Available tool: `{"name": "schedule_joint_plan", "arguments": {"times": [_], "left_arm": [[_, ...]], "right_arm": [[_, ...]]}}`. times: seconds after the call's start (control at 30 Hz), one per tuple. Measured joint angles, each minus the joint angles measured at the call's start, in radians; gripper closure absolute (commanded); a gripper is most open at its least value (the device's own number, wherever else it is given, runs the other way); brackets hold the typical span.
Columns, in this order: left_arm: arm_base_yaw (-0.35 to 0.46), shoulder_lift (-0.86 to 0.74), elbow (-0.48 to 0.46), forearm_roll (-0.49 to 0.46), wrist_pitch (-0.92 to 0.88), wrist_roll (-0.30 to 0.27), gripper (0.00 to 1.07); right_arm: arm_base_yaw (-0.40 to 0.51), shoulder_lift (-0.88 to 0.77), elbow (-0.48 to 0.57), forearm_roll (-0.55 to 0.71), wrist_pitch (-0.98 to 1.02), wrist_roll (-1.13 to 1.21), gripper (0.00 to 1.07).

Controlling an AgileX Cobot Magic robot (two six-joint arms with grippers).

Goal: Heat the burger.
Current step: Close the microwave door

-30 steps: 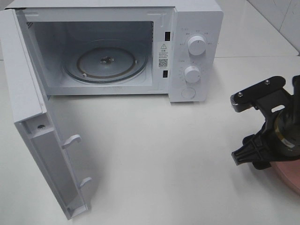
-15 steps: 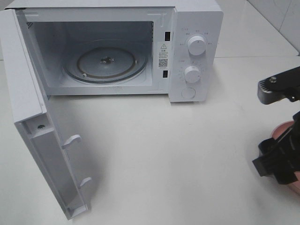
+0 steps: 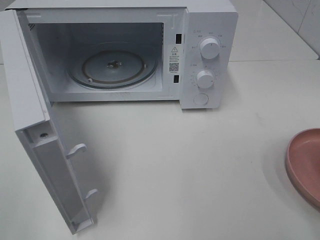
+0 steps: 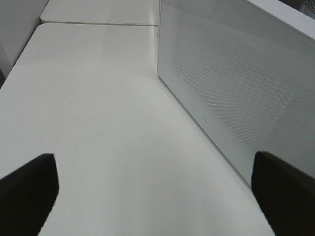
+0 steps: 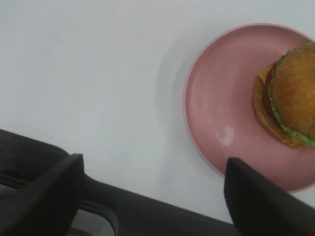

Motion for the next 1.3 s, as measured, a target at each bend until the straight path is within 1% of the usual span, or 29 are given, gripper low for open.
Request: {"name": "schedule_joint_plan", "arguments": {"times": [0.03,0.1,0.13,0.2,0.37,0.4,0.5,0.63,0.67,0.7,0.73,0.77,0.83,0.87,0.9,0.93,0.97,1.03,1.1,1.2,1.23,1.3], "left_arm": [[0.000,0.000,0.000,0.000,0.000,0.000,0.07],[0.000,0.000,0.000,0.000,0.000,0.000,0.07],[0.000,0.000,0.000,0.000,0.000,0.000,0.07],[0.000,0.000,0.000,0.000,0.000,0.000,0.07],[0.000,0.000,0.000,0.000,0.000,0.000,0.07],[0.000,0.000,0.000,0.000,0.000,0.000,0.07],[0.000,0.000,0.000,0.000,0.000,0.000,0.07],[0.000,0.000,0.000,0.000,0.000,0.000,0.07],[0.000,0.000,0.000,0.000,0.000,0.000,0.07],[0.000,0.000,0.000,0.000,0.000,0.000,0.07],[0.000,0.000,0.000,0.000,0.000,0.000,0.07],[0.000,0.000,0.000,0.000,0.000,0.000,0.07],[0.000,0.000,0.000,0.000,0.000,0.000,0.07],[0.000,0.000,0.000,0.000,0.000,0.000,0.07],[0.000,0.000,0.000,0.000,0.000,0.000,0.07],[0.000,0.000,0.000,0.000,0.000,0.000,0.07],[0.000,0.000,0.000,0.000,0.000,0.000,0.07],[0.000,0.000,0.000,0.000,0.000,0.000,0.07],[0.000,0.000,0.000,0.000,0.000,0.000,0.07],[0.000,0.000,0.000,0.000,0.000,0.000,0.07],[0.000,0.000,0.000,0.000,0.000,0.000,0.07],[0.000,0.000,0.000,0.000,0.000,0.000,0.07]], "right_arm": [[0.000,0.000,0.000,0.000,0.000,0.000,0.31],[0.000,-0.077,0.000,0.002,0.019,-0.009,0.31],[0.000,-0.077,0.000,0.002,0.019,-0.009,0.31],[0.000,-0.139,0.000,0.002,0.022,-0.021,0.31],[0.000,-0.221,0.001,0.002,0.023,-0.031,0.31],[0.000,-0.248,0.009,0.002,0.023,-0.033,0.31],[0.000,-0.260,0.015,0.002,0.023,-0.033,0.31],[-0.008,-0.346,0.066,-0.013,0.013,-0.033,0.31],[-0.033,-0.378,0.074,-0.013,0.001,-0.036,0.31],[-0.033,-0.378,0.074,-0.013,0.001,-0.036,0.31],[-0.053,-0.389,0.074,-0.013,-0.003,-0.037,0.31],[-0.093,-0.414,0.074,-0.012,-0.011,-0.048,0.31],[-0.093,-0.414,0.074,-0.012,-0.011,-0.048,0.31],[-0.162,-0.458,0.074,-0.004,-0.013,-0.069,0.31],[-0.208,-0.487,0.074,0.000,-0.015,-0.081,0.31],[-0.208,-0.487,0.074,0.000,-0.015,-0.081,0.31],[-0.253,-0.518,0.074,0.001,-0.015,-0.086,0.31],[-0.270,-0.530,0.074,0.001,-0.015,-0.086,0.31],[-0.353,-0.581,0.076,0.020,-0.016,-0.086,0.31],[-0.371,-0.595,0.077,0.026,-0.016,-0.087,0.31],[-0.414,-0.621,0.077,0.033,-0.017,-0.090,0.31],[-0.430,-0.634,0.077,0.036,-0.017,-0.095,0.31]]}}
